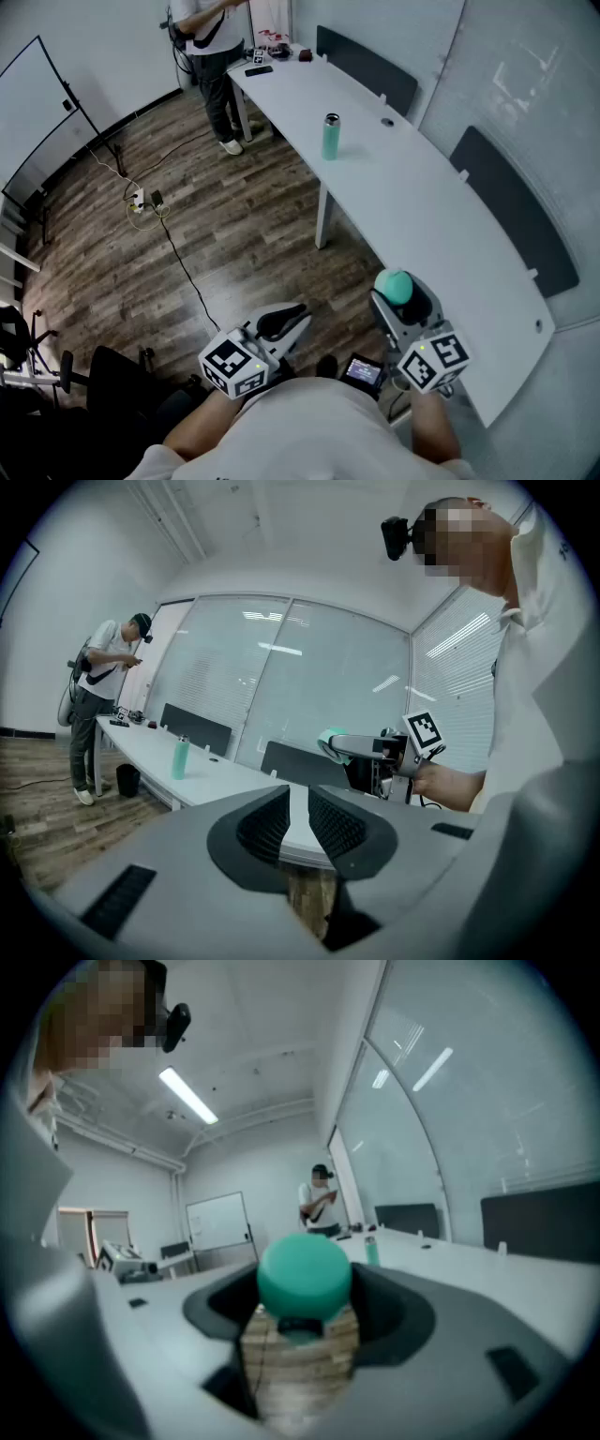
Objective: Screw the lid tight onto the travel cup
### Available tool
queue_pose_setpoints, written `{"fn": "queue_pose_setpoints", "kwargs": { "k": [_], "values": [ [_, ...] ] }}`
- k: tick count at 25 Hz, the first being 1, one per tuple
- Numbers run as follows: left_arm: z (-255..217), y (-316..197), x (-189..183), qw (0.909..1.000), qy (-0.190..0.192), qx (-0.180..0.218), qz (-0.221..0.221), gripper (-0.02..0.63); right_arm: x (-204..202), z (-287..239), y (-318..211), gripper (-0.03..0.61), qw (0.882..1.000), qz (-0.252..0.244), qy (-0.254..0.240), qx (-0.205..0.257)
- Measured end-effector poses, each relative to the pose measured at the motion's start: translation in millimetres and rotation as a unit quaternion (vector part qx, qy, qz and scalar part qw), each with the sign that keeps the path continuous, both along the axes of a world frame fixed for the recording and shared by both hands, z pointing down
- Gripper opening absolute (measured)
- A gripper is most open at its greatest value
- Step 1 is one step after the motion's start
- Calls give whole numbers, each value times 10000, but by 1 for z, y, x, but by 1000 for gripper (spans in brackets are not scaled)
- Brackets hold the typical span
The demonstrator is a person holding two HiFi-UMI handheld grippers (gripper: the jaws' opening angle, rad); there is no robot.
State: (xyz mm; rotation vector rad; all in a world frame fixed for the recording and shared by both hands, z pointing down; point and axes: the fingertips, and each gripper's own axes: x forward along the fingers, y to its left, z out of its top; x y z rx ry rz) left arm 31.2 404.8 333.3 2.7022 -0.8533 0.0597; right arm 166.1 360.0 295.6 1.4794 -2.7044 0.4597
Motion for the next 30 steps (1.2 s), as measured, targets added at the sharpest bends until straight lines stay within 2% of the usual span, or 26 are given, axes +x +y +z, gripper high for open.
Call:
{"fn": "queue_pose_setpoints", "kwargs": {
  "k": [9, 15, 20, 25, 30],
  "values": [
    [0, 1, -3, 10000, 17, -30, 5, 81, -4, 1, 0, 314, 10000, 6, 31, -7],
    [2, -2, -5, 9999, -91, 40, -14, 81, 5, 2, -3, 315, 9988, 166, -426, -195],
    [6, -5, -7, 9993, -326, 155, 71, 81, 7, 10, -6, 314, 9993, 212, -194, -254],
    [4, -7, -3, 9994, -261, 203, 116, 81, 2, 13, -10, 314, 9995, 170, 90, -254],
    [2, -12, -12, 9994, -228, 234, 62, 81, -3, 12, -16, 314, 9993, 195, 56, -299]
  ]
}}
